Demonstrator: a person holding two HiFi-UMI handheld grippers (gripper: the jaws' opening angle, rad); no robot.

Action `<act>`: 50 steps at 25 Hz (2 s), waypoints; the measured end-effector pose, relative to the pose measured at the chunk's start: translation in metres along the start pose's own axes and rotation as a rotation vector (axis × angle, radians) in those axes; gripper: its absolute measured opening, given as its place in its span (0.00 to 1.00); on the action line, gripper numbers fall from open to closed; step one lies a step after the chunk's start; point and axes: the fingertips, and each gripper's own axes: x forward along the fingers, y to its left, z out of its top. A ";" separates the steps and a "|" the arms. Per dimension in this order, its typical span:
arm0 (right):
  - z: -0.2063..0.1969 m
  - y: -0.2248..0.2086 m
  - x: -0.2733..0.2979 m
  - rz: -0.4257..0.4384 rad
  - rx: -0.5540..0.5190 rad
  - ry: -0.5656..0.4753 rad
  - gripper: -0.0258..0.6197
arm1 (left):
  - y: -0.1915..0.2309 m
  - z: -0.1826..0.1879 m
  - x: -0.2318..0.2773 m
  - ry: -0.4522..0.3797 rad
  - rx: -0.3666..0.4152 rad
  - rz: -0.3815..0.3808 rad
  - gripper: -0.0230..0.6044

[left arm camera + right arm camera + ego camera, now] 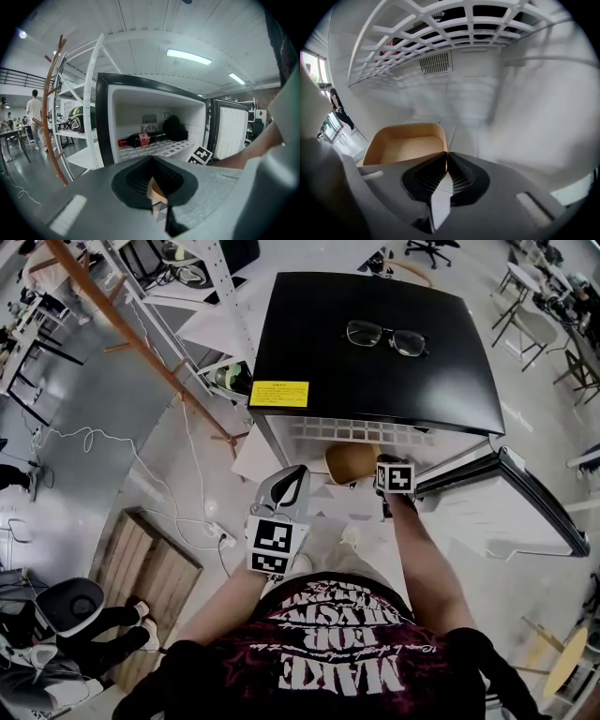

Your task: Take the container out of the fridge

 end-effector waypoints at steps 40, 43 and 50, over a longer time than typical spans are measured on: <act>-0.018 -0.010 -0.043 0.083 0.318 -0.071 0.11 | -0.024 0.003 -0.003 0.009 0.010 -0.052 0.04; -0.018 -0.011 -0.043 0.083 0.321 -0.075 0.11 | -0.024 0.003 -0.003 0.008 0.008 -0.053 0.04; -0.016 -0.009 -0.044 0.073 0.299 -0.073 0.11 | -0.021 0.004 -0.003 0.007 0.005 -0.053 0.04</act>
